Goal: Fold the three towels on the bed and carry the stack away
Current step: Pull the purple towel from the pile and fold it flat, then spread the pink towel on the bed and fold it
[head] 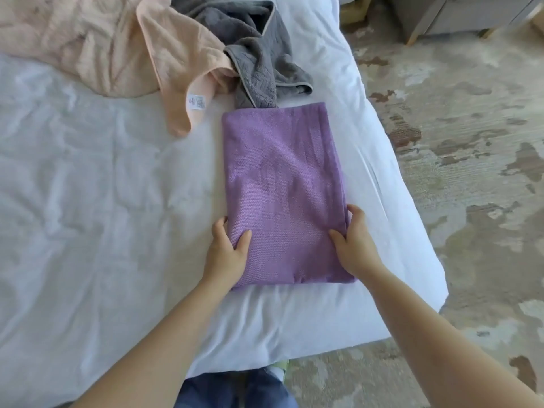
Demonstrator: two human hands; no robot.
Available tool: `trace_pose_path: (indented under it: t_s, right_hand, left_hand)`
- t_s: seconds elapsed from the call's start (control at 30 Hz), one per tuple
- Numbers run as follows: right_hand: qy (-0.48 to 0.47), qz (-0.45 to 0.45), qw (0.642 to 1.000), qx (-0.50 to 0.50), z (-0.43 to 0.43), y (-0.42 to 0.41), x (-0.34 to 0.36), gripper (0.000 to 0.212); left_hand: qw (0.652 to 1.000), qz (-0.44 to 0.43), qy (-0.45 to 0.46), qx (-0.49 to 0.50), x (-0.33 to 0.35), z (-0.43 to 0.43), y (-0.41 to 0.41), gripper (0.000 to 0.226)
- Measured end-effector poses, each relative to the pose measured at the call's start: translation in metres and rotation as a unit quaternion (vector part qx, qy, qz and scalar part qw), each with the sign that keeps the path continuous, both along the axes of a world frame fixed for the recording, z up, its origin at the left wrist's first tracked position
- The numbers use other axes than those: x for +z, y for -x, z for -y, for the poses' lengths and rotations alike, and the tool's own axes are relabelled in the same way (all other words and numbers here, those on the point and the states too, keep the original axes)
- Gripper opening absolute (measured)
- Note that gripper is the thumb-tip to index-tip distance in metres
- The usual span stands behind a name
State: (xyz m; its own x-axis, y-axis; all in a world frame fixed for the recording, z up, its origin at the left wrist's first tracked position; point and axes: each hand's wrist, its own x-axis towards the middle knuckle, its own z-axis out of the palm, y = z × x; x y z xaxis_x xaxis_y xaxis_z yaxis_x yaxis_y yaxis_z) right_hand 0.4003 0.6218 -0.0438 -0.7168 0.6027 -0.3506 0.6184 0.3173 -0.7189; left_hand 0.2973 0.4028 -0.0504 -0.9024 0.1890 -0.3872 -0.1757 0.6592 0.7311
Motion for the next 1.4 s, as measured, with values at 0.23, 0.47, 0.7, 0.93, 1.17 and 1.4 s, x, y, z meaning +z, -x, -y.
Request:
trace_pose_path:
  t_s: [0.23,0.47,0.7,0.93,1.17,1.4]
  right_hand:
    - [-0.089,0.116,0.984,0.101,-0.018,-0.031,0.014,0.067]
    - [-0.336,0.022,0.913,0.231,0.012,0.002,-0.007,0.064]
    - [-0.329,0.163,0.911,0.188,0.004,-0.016,-0.040,0.075]
    - [-0.304,0.141,0.930,0.148,0.028,0.022,0.022,0.052]
    - [-0.232,0.031,0.960,0.153,0.133,0.168,0.058,0.033]
    - [-0.229,0.017,0.963,0.142,0.222,0.302,0.044,0.036]
  left_hand:
    - [0.981,-0.024,0.158,-0.110,0.015,0.000,-0.062,0.075]
    - [0.885,-0.314,0.213,-0.270,-0.002,-0.033,-0.022,0.064]
    - [0.854,-0.240,0.298,-0.353,-0.032,0.001,-0.013,0.071]
    - [0.880,-0.248,0.211,-0.346,0.024,0.056,0.049,0.060]
    - [0.918,-0.276,0.179,-0.220,0.064,0.182,0.193,0.045]
    - [0.915,-0.204,0.296,-0.183,0.048,0.297,0.322,0.061]
